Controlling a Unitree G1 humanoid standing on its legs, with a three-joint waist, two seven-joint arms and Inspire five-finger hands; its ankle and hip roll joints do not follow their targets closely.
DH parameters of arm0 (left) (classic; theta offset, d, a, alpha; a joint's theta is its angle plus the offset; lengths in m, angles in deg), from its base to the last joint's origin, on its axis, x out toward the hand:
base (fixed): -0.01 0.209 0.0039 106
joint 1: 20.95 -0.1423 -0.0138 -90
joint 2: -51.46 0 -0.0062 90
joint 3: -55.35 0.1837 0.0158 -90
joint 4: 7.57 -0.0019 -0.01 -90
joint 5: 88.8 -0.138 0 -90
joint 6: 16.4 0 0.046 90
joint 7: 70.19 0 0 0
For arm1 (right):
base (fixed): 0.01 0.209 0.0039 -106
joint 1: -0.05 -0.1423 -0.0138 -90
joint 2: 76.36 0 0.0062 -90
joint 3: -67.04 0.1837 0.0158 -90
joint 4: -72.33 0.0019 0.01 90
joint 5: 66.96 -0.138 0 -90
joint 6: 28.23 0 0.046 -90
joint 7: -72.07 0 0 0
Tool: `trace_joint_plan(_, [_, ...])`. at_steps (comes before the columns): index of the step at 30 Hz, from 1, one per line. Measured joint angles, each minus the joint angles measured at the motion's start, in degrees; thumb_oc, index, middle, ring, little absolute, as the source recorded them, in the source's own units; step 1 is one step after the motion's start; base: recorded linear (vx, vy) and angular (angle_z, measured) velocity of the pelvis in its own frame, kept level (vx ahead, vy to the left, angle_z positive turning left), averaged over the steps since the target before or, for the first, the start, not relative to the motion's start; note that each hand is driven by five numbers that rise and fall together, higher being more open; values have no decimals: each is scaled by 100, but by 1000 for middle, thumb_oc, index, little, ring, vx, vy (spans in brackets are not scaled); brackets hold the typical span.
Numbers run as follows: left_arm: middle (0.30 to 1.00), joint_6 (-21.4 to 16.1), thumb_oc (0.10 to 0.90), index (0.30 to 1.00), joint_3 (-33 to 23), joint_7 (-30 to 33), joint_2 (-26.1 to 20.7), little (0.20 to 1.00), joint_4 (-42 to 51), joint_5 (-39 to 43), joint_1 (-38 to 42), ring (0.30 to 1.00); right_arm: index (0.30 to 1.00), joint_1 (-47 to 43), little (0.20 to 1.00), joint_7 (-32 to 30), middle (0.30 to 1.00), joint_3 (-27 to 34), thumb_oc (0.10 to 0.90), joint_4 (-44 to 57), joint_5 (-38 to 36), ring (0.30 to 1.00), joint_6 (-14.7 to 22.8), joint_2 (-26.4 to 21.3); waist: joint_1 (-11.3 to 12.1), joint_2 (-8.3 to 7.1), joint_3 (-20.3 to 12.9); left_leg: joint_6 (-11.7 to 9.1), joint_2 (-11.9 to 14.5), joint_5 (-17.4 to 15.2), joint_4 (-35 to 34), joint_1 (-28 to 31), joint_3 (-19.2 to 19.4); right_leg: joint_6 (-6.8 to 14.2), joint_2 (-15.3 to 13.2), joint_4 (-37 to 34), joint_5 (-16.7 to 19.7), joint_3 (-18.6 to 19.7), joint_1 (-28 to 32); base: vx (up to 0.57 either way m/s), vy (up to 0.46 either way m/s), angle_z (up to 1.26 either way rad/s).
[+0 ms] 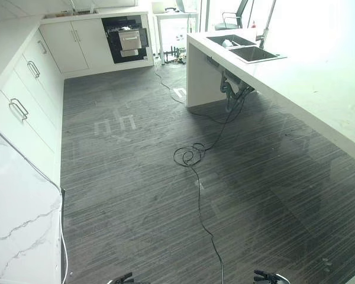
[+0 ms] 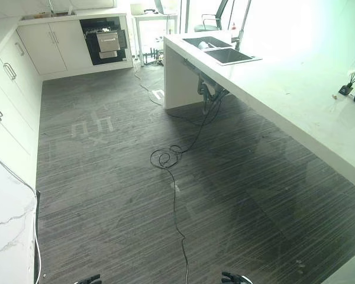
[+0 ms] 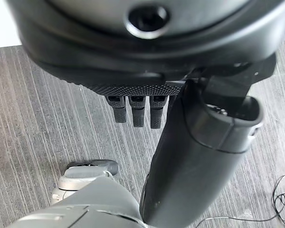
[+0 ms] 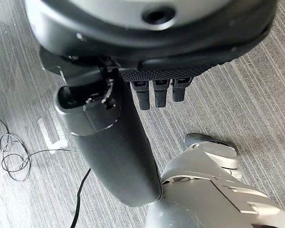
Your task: Place the dishes in the dishwasher.
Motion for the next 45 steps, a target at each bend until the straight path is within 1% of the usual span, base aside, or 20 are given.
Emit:
trace_joint_plan(4, [900, 0, 800, 900, -1, -85, -5, 900, 24, 80, 4, 900, 900, -2, 900, 3, 900, 0, 800, 0, 0, 900, -1, -1, 0, 2, -1, 1, 0, 0, 1, 1, 7, 0, -4, 8, 0, 6, -1, 0, 0, 0])
trace_joint_plan(10, [900, -6, 800, 900, -2, 57, -4, 900, 7, 89, -6, 900, 900, -2, 900, 2, 900, 0, 800, 0, 0, 900, 0, 0, 0, 2, -1, 0, 0, 0, -1, 0, 5, 0, -2, 7, -2, 4, -1, 0, 0, 0])
trace_joint_plan(27, [900, -9, 800, 900, -1, 63, -4, 900, -2, 43, -10, 900, 900, -2, 900, 1, 900, 1, 800, -2, 0, 900, 1, 0, -2, 7, -1, -1, 0, -1, -1, 1, 7, 0, -3, 8, -2, 6, -4, 0, 0, 0])
trace_joint_plan(39, [900, -10, 800, 900, 3, 61, -4, 900, 4, 40, -9, 900, 900, -5, 900, -5, 900, 3, 800, -2, -4, 900, 3, -8, -4, 41, -4, -1, 0, -1, -6, -1, 9, -1, -3, 7, -3, 7, -6, 0, 0, 0])
trace_joint_plan(44, [900, -9, 800, 900, -23, 21, -4, 900, 33, 140, -7, 900, 900, -13, 900, 22, 900, 8, 800, 27, -68, 900, 16, -32, -2, 64, 0, -1, 0, -1, -6, 2, 7, -1, -3, 6, -3, 4, 2, 2, -7, 0])
trace_joint_plan(45, [900, -8, 800, 900, -32, 21, -5, 900, 71, 295, -10, 900, 900, -15, 900, 50, 900, 8, 800, 63, -72, 900, 31, -40, -2, 71, 3, -1, 0, 0, -6, 2, 5, 0, -3, 6, -3, 4, 2, 4, -36, 1])
